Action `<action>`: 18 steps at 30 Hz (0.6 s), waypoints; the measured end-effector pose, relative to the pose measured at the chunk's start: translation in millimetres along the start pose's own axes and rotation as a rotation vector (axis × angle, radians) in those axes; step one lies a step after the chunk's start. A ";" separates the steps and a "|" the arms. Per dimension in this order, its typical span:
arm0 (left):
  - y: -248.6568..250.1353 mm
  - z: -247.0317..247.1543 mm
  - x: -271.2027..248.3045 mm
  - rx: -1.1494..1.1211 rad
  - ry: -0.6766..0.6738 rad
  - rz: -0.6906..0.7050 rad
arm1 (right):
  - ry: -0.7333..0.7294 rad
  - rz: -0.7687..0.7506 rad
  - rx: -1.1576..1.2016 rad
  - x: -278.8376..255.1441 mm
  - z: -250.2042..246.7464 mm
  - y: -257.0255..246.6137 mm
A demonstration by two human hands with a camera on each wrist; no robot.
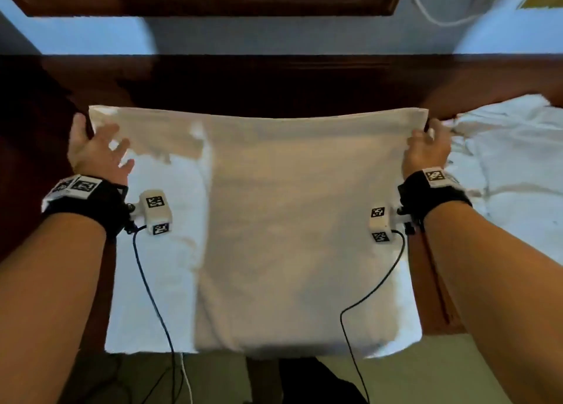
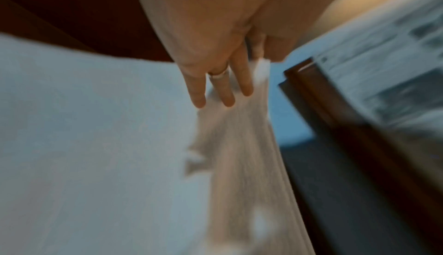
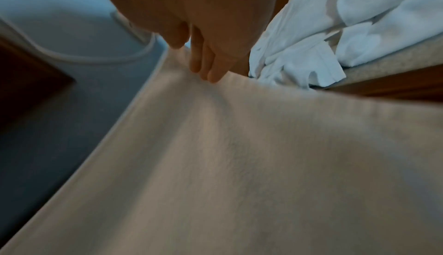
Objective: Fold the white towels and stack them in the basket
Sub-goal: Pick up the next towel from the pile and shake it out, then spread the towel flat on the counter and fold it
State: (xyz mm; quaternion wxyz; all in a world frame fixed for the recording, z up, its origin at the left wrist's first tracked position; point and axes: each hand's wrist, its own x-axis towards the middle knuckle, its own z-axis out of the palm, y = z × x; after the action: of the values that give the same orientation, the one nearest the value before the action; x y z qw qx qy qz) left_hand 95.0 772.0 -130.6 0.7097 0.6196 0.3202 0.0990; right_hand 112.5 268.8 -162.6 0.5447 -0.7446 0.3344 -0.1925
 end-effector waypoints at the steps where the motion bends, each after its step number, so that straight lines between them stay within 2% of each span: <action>1: -23.7 2.9 1.0 0.238 -0.036 0.024 | -0.125 -0.017 -0.122 -7.7 5.0 19.7; 3: -78.2 -2.5 -7.6 0.801 -0.142 0.112 | -0.400 -0.057 -0.411 -35.4 5.3 70.0; 6: -158.8 -34.5 -40.6 1.376 -0.397 -0.053 | -0.788 -0.183 -0.982 -88.0 -17.9 140.6; 8: -190.5 -58.6 -56.4 1.663 -0.510 -0.105 | -0.918 -0.206 -1.209 -104.2 -35.4 165.1; 12: -189.9 -56.5 -50.3 1.731 -0.510 -0.108 | -0.965 -0.273 -1.266 -85.8 -29.4 163.5; 18: -174.4 -17.5 25.2 1.673 -0.498 -0.020 | -0.903 -0.334 -1.232 -22.2 34.3 150.9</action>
State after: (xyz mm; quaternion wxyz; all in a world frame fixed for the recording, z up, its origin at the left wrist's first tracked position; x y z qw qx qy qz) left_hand 59.7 762.7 -303.9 0.0722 0.9382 0.1288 -0.3130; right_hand 75.7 280.4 -314.2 0.0806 -0.9594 0.0105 0.2701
